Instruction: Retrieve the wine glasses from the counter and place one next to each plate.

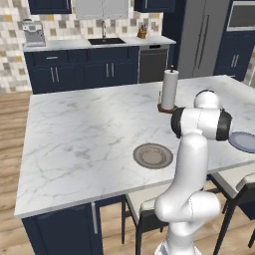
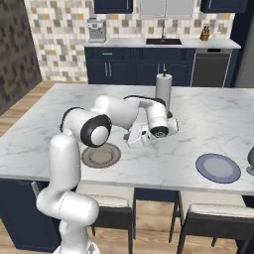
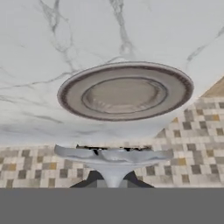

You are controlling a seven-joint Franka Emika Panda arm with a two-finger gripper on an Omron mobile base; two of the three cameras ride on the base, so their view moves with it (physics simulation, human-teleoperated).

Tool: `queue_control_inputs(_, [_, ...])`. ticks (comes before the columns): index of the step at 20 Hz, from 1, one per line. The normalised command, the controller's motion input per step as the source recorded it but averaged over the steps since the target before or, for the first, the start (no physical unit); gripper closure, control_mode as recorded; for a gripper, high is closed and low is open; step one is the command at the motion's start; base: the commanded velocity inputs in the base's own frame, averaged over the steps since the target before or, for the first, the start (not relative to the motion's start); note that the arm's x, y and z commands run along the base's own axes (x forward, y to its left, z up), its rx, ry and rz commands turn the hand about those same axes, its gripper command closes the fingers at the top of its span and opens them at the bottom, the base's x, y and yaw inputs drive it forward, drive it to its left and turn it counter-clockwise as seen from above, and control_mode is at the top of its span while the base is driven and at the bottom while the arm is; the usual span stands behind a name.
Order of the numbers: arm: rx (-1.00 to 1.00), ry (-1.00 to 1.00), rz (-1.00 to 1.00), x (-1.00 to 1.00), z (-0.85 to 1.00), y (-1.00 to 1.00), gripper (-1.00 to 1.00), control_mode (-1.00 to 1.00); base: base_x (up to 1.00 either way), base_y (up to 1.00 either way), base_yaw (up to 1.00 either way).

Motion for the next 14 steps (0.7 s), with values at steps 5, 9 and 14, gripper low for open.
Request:
queue_control_inputs(5, [-0.04,-0.01,-0.11,0.04,-0.32,0.23,1.00,-1.00,0.00,0.00,0.00])
queue_control_inputs(9, [0.00,-0.18,-0.06,0.01,-0.28,0.02,1.00,-1.00,0.00,0.00,0.00])
queue_control_inputs(14, [-0.03,-0.16,-0.01,0.07,-0.28,0.00,1.00,-1.00,0.00,0.00,0.00])
